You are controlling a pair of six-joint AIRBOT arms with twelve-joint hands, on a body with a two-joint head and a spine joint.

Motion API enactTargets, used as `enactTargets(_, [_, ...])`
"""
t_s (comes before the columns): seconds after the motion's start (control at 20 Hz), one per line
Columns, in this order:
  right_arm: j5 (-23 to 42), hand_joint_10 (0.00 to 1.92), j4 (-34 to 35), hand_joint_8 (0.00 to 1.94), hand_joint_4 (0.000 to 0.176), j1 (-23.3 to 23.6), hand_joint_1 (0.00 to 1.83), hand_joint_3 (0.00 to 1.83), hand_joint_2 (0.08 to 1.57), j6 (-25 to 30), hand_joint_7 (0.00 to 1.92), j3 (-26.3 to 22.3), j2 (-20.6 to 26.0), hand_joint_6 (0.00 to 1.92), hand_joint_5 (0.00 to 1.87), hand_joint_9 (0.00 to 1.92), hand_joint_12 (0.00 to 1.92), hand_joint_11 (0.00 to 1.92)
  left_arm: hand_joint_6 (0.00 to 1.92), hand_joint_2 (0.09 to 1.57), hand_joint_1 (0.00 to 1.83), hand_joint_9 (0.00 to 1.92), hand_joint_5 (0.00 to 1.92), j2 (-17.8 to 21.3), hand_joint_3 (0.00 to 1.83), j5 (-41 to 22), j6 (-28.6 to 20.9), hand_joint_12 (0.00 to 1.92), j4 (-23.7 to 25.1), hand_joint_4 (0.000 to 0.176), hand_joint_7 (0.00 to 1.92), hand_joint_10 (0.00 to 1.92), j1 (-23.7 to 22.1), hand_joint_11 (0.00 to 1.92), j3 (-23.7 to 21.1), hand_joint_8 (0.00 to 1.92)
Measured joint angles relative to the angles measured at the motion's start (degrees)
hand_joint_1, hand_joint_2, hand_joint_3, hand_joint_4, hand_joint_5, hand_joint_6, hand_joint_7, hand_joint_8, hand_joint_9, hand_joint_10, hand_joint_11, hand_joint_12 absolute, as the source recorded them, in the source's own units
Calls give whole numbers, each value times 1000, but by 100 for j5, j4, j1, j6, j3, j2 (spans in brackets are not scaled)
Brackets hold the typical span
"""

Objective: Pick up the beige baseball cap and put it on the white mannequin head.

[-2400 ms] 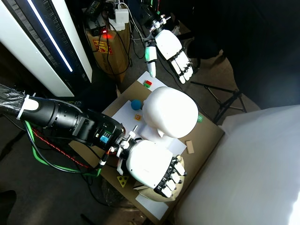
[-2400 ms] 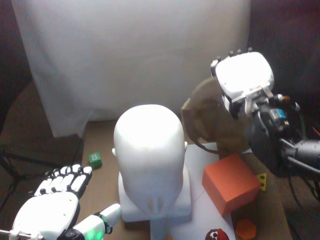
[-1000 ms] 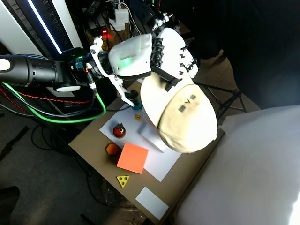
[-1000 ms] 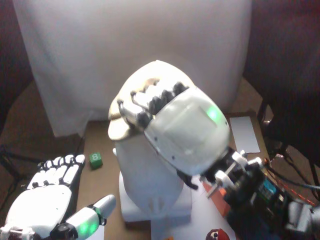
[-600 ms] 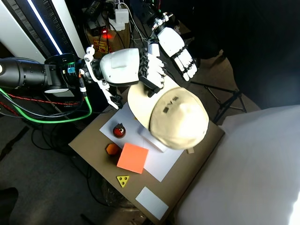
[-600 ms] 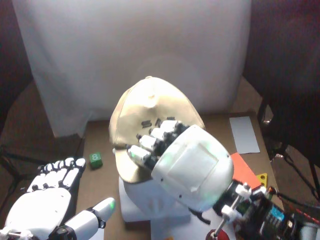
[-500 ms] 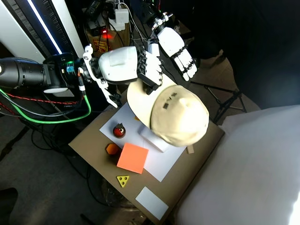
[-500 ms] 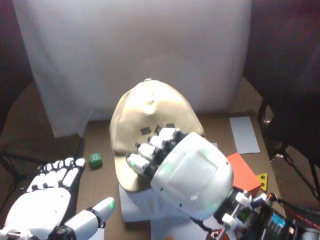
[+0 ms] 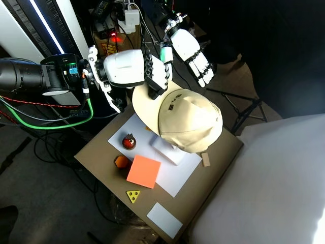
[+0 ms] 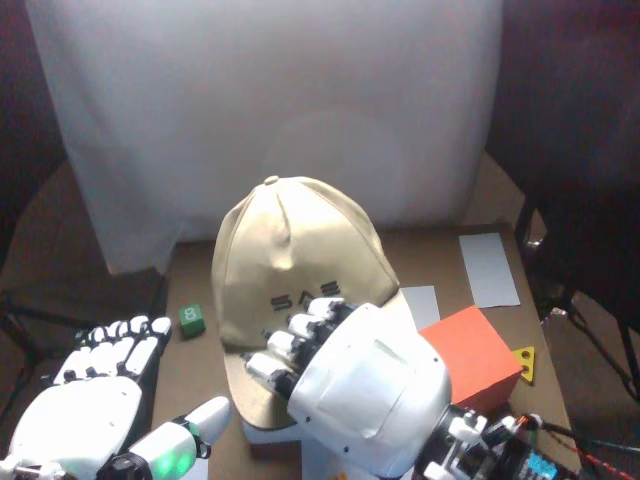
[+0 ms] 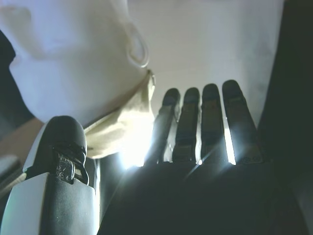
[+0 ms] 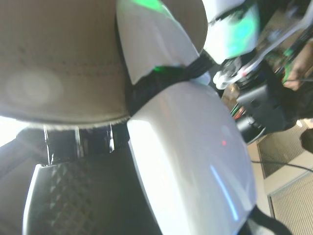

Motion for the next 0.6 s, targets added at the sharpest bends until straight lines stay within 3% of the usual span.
enactTargets(0.25, [-42, 1274, 236, 993, 0, -42, 1376, 0, 1132, -107, 945, -70, -42, 1016, 809, 983, 1338, 966, 1, 1149, 0, 0, 66, 35, 1, 129, -37, 9, 210, 0, 0, 0, 55, 20, 0, 0])
enactTargets(0.5, [127, 1273, 415, 987, 0, -72, 1376, 0, 1129, -48, 945, -94, -37, 1009, 821, 985, 1340, 963, 6, 1156, 0, 0, 80, 33, 3, 151, -256, 8, -116, 0, 2, 0, 55, 15, 4, 1])
enactTargets(0.6, [151, 1273, 437, 987, 0, -72, 1376, 0, 1129, -50, 944, -111, -35, 1008, 821, 986, 1341, 964, 9, 1156, 0, 0, 88, 33, 3, 129, -597, 12, -382, 0, 8, 0, 92, 24, 2, 3])
